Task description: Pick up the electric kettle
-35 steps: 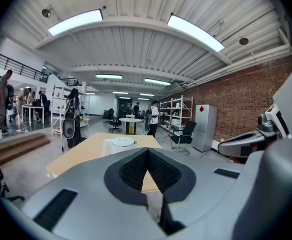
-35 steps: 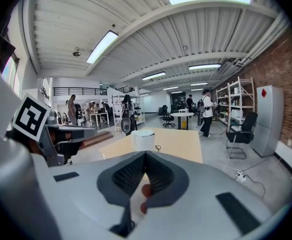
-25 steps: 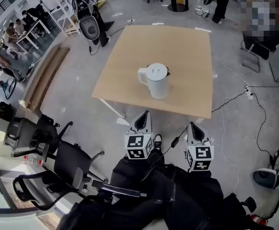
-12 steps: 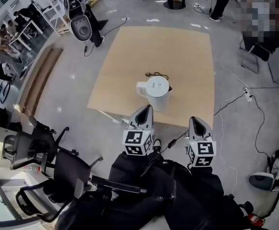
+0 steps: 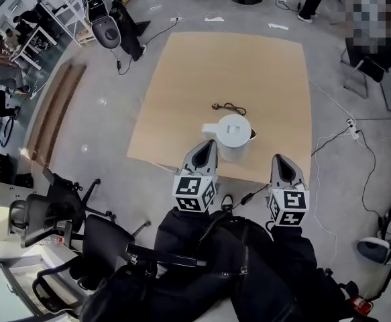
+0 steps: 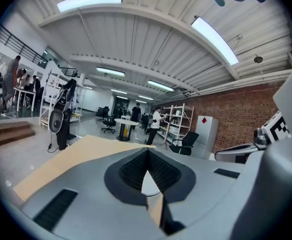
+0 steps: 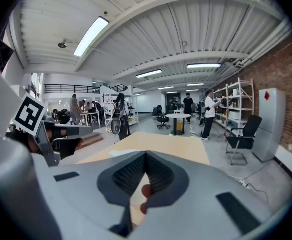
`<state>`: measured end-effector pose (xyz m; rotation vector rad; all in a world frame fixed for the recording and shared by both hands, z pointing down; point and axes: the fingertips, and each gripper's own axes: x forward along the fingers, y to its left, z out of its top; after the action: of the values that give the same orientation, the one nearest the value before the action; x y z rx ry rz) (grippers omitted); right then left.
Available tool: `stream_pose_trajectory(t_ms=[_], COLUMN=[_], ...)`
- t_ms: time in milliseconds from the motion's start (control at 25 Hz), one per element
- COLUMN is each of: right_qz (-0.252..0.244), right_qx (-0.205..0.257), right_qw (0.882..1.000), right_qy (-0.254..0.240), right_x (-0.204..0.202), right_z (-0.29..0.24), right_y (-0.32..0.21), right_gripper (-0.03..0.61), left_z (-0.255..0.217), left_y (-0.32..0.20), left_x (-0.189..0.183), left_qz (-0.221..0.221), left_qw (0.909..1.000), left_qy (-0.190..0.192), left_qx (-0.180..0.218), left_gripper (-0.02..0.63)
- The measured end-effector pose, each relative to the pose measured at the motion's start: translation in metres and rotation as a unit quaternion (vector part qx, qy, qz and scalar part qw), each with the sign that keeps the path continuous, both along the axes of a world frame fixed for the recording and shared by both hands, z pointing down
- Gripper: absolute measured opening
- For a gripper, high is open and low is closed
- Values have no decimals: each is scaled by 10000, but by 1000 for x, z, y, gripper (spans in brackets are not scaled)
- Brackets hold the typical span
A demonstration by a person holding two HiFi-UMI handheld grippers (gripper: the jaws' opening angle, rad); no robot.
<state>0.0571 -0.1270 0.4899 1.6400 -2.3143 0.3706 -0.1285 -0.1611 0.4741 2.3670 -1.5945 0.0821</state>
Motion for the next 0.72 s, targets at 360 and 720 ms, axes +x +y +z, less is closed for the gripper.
stream_pose_trajectory(t_ms=[360,720], right_qz=[9,-228], right_qx=[-141,-102], right_qw=[9999,9997], right_qy=[96,52], right_x=[-15,-7], right_z=[5,2], right_y=[-23,-46], right_gripper=[3,3], left_z=[24,36], left_y=[-26,-37], left_x=[-20,-33], left_qz=[40,-355], left_qw=[9984,9971], left_qy=[-146,-281], left_qx=[-550,-614], left_gripper=[-3,-3])
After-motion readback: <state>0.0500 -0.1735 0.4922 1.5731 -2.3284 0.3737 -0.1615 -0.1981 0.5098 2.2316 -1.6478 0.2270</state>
